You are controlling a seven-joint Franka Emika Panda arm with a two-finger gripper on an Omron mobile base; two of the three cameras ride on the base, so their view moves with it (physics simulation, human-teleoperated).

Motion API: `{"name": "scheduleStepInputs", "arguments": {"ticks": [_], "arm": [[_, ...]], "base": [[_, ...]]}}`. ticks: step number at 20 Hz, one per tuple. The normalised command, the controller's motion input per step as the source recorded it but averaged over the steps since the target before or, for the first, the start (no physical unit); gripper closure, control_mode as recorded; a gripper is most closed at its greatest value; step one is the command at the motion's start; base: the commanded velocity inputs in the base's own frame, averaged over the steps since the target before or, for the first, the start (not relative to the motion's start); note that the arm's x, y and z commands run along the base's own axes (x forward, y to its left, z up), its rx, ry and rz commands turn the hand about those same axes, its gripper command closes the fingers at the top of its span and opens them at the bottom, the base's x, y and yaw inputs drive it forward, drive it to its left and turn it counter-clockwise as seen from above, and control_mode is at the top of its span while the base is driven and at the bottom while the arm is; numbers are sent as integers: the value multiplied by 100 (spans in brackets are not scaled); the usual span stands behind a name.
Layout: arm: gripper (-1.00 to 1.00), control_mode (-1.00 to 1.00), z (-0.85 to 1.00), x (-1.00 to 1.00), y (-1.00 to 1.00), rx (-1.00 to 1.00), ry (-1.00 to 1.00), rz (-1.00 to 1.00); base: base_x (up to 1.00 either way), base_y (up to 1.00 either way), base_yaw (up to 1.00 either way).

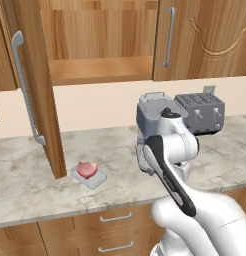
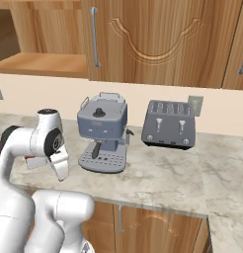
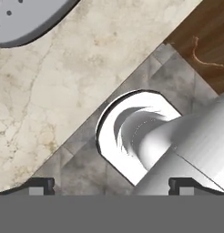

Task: Retrieve the tupperware from the cabinet, then place the raw meat into the tupperware to avoid contamination.

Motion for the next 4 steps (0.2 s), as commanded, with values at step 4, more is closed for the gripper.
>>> {"name": "scheduleStepInputs", "arguments": {"ticks": [4], "arm": [[-100,-100,22,-28,-52,5,0,5]], "base": [[0,0,0]]}}
